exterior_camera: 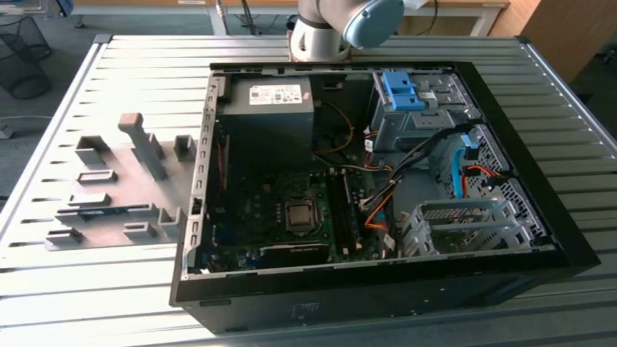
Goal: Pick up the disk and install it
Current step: 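Pick up the disk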
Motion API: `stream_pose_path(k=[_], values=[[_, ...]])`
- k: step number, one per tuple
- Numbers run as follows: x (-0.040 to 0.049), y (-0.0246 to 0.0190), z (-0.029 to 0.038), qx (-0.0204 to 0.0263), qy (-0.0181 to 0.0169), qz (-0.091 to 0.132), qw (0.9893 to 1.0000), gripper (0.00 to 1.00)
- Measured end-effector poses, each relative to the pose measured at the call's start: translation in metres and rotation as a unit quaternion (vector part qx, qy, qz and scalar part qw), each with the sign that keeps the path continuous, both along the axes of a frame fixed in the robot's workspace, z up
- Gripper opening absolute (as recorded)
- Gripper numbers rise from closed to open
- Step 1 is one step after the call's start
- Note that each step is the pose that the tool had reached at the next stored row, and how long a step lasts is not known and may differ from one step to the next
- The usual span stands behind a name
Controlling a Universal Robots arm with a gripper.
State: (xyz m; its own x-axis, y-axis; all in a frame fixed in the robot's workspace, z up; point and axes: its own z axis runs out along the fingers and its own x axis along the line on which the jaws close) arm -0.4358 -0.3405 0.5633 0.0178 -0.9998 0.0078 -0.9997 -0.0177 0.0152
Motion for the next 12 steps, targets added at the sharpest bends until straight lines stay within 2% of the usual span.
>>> stream_pose_path(k=[3,5,12], values=[[0.0000,-0.0071,0.0000,-0.0032,0.0000,0.000,1.0000,0.37],[0.0001,-0.0111,0.0000,-0.0037,0.0001,0.000,1.0000,0.37],[0.0070,-0.0114,-0.0001,-0.0037,0.0000,0.000,1.0000,0.37]])
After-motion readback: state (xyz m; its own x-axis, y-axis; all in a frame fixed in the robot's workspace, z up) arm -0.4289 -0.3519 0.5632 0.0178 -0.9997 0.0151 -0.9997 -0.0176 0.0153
